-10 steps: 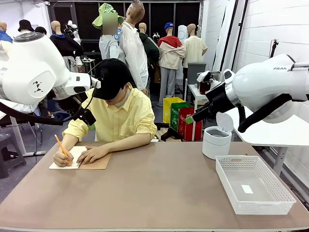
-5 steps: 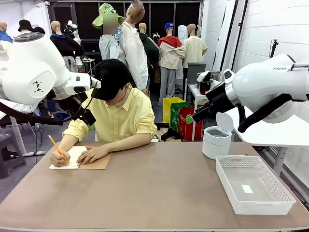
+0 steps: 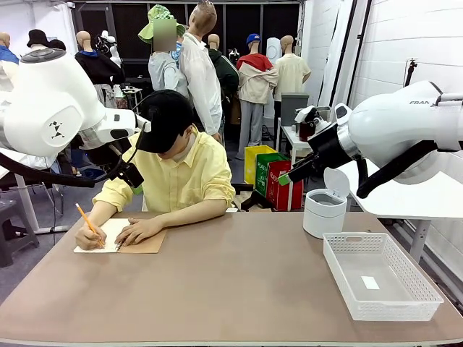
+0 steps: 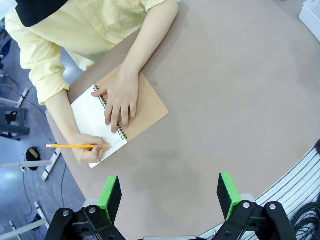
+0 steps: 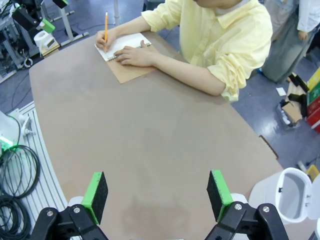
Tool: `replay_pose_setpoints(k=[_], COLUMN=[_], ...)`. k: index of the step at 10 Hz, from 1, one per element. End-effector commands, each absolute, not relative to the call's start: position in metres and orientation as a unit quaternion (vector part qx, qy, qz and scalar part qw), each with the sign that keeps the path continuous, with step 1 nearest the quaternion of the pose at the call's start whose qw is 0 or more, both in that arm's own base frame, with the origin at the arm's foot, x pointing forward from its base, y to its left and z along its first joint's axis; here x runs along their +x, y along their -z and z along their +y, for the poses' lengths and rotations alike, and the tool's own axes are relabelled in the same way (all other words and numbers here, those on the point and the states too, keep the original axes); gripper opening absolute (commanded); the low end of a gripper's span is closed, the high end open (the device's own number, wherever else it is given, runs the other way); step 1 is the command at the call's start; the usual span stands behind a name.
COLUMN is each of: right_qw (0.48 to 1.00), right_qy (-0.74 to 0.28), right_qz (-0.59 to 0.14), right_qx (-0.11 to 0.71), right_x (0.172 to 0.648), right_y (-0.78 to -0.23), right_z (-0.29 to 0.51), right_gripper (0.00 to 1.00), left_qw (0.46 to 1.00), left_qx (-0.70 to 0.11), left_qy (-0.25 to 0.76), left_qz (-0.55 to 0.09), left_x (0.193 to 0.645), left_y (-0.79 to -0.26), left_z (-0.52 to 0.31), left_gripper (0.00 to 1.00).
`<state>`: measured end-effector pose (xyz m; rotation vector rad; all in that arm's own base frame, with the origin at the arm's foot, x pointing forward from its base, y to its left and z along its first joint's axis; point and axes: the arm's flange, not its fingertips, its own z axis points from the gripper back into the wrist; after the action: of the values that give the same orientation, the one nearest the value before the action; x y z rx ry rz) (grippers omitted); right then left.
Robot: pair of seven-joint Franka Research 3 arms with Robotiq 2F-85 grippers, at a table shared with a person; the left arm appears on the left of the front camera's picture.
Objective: Sort the paper based on its condition.
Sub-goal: If a person hands you a paper, place it in the Organizing basket , and if it's crumpled, put it in the Trash can.
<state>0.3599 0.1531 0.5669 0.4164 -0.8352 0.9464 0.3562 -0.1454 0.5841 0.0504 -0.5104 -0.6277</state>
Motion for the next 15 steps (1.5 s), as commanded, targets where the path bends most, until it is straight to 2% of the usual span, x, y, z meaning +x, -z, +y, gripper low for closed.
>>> replay_pose_setpoints(k=[1,15], right_qw=[0.788,0.788], right_qy=[-0.437,-0.437], right_qz=[-0.384,-0.384], right_qx=[0.202,0.202], right_x=[0.3613,0.3613], right_y=[-0.5652,-0.5652], right_z=[0.1541,0.1541], right_gripper=[1.00,1.00], left_qw=[0.919,0.919], left_qx=[0.024,0.024], left_qy=[0.304,0.304], left_qz=[-0.251,-0.251], left_x=[0.3561,0.3561], left_y=[-0.5852,-0.5852], left_z=[-0.1447,-0.1447], left_gripper=[1.00,1.00])
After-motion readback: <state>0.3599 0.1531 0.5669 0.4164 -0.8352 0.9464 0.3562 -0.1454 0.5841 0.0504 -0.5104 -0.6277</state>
